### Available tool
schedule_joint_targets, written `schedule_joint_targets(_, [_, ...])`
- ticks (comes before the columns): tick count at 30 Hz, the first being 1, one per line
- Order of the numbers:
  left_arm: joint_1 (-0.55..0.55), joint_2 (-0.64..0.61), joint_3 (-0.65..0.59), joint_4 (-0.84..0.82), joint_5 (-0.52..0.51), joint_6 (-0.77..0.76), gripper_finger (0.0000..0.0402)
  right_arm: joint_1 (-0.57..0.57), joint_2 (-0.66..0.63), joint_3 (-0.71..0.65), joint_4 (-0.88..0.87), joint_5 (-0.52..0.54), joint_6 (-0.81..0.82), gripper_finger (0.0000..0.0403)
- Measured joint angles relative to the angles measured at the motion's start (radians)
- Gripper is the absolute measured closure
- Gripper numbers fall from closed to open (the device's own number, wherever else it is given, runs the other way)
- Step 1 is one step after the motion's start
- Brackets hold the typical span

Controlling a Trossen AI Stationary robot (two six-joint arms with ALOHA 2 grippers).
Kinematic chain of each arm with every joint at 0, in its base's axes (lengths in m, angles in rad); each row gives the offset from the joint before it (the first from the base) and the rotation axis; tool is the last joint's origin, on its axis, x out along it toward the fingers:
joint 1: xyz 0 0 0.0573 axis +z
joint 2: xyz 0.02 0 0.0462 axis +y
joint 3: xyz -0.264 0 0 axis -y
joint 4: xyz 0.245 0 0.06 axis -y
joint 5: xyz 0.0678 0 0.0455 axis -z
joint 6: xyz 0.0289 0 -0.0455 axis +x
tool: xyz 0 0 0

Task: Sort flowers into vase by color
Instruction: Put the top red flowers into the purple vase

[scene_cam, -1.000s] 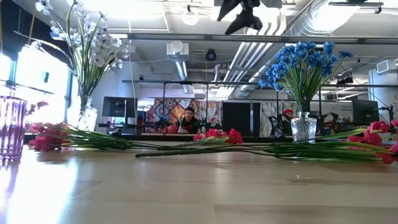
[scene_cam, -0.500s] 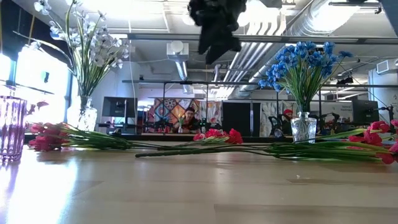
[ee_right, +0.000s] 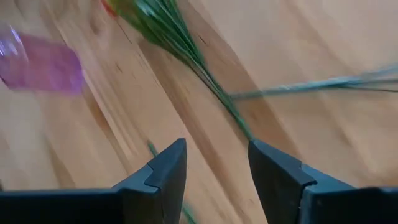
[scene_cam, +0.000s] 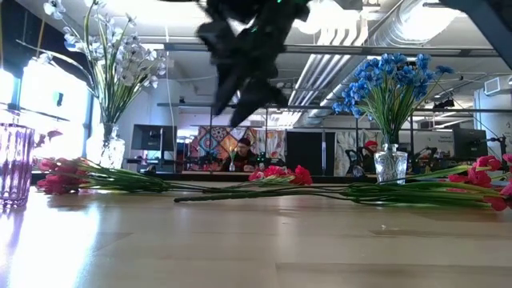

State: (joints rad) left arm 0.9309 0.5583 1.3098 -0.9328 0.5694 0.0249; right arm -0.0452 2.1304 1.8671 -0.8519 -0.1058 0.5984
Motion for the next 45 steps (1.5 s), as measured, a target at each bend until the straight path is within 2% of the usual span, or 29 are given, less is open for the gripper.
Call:
schedule_joint_targets(2, [0.000, -0.001, -0.027, -0.001, -0.027, -0.026, 0.0231, -0.015, 0.034, 0.000, 0.030, 0.020, 0.105, 0.0242])
schedule_joint_targets(5, [0.000, -0.001, -0.055, -0.005, -0.044, -0.039, 0.0232, -0.054, 0.076, 0.000, 0.026, 0.119, 0.310, 0.0242])
schedule_joint_targets(9, [-0.001, -0.002, -0.071, -0.033, -0.044, -0.014, 0.0232, -0.106, 0.120, 0.000, 0.026, 0.124, 0.530, 0.0242])
schedule_joint_targets(12, [-0.001, -0.001, -0.073, -0.056, -0.057, 0.015, 0.0232, -0.132, 0.134, 0.000, 0.032, 0.103, 0.586, 0.0242])
schedule_joint_targets(16, [-0.002, -0.002, -0.072, -0.089, -0.076, 0.038, 0.0232, -0.164, 0.147, 0.000, -0.015, 0.136, 0.633, 0.0242])
schedule_joint_targets(27, [-0.002, -0.002, -0.072, -0.156, -0.086, 0.074, 0.0232, -0.233, 0.204, 0.001, -0.011, 0.125, 0.632, 0.0246])
schedule_joint_targets(31, [-0.002, -0.002, -0.072, -0.156, -0.086, 0.066, 0.0232, -0.242, 0.210, 0.002, -0.011, 0.128, 0.602, 0.0283])
schedule_joint_targets(37, [-0.002, -0.002, -0.072, -0.156, -0.100, 0.056, 0.0232, -0.243, 0.212, 0.002, -0.015, 0.158, 0.521, 0.0389])
schedule_joint_targets(42, [-0.002, -0.002, -0.072, -0.156, -0.135, 0.029, 0.0232, -0.227, 0.204, 0.000, -0.004, 0.187, 0.495, 0.0389])
schedule_joint_targets(45, [-0.002, -0.002, -0.073, -0.156, -0.134, 0.014, 0.0232, -0.203, 0.167, -0.003, 0.011, 0.248, 0.480, 0.0400])
